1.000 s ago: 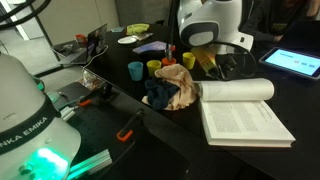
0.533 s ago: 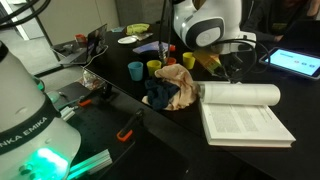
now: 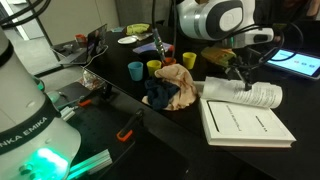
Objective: Open the book on the right
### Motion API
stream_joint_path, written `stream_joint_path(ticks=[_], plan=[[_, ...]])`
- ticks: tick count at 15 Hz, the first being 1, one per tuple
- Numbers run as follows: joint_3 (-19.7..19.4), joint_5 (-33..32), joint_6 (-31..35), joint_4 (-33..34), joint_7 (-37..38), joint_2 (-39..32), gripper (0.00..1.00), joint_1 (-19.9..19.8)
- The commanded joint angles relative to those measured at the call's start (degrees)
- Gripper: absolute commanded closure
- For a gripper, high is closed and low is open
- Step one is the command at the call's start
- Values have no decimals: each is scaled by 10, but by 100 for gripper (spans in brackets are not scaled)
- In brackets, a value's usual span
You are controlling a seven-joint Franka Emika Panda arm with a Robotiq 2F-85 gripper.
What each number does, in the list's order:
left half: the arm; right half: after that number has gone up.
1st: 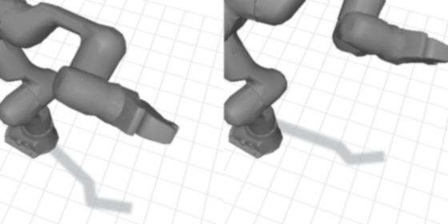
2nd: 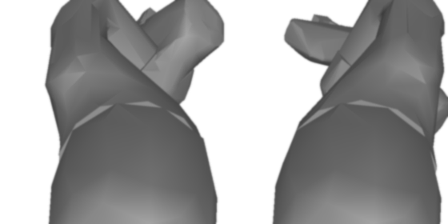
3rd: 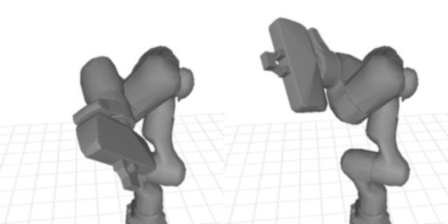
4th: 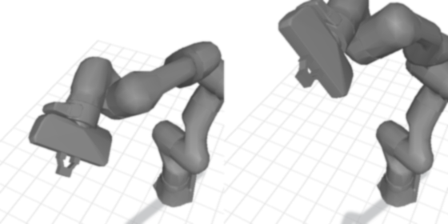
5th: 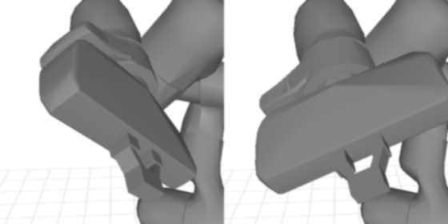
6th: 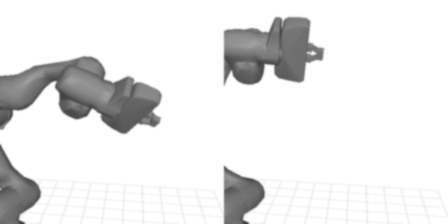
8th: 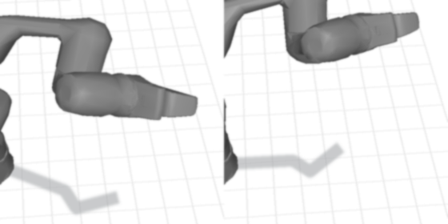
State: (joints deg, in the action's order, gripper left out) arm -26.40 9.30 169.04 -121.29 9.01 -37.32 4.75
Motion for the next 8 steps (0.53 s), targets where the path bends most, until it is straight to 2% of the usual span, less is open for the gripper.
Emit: stream_joint_path(ticks=[1,8], plan=[[-26,-58,-70,9,52,24,0,19],[-7,-115,-130,22,96,43,0,1]])
